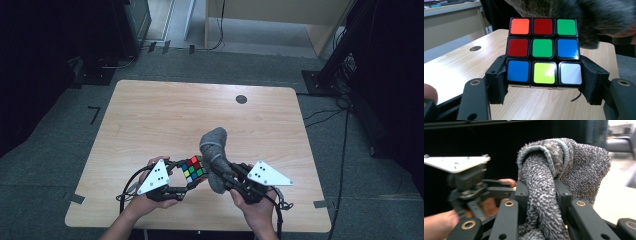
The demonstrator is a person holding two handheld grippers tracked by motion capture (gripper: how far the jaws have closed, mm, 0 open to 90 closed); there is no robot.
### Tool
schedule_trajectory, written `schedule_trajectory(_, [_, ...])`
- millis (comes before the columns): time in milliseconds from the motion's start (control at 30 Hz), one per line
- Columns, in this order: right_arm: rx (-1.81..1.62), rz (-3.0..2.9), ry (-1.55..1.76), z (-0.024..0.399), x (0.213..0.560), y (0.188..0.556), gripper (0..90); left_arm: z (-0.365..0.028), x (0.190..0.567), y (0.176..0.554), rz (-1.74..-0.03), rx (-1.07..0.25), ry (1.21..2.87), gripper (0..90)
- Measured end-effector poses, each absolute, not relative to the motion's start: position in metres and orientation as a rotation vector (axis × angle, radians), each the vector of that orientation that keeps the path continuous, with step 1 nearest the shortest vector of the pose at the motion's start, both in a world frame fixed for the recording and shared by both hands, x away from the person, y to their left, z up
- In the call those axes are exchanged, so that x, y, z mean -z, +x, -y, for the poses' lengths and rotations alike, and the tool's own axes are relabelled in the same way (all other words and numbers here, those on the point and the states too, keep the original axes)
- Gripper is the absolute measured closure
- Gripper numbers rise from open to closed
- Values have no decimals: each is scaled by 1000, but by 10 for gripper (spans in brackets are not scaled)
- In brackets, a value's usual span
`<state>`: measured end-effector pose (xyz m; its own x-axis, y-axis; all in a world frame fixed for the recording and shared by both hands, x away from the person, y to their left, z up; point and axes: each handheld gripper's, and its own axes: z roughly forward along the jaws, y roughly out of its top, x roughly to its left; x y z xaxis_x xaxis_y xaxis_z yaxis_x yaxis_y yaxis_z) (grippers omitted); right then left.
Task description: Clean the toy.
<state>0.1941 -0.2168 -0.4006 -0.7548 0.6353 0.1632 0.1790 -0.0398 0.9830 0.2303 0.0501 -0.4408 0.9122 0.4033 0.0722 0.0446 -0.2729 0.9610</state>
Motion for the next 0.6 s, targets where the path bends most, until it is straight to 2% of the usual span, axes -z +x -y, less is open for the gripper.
schedule_trajectory(300, [-1713, -1933, 1093, 232, 430, 216, 716, -55, 435, 230, -330, -349, 1795, 344])
schedule_trajectory(500, [-1858, -1906, 914, 224, 408, 201, 711, -50, 444, 231, -331, -365, 1844, 344])
schedule_trajectory(600, [-1805, -1959, 879, 215, 411, 200, 711, -48, 444, 230, -332, -358, 1847, 344])
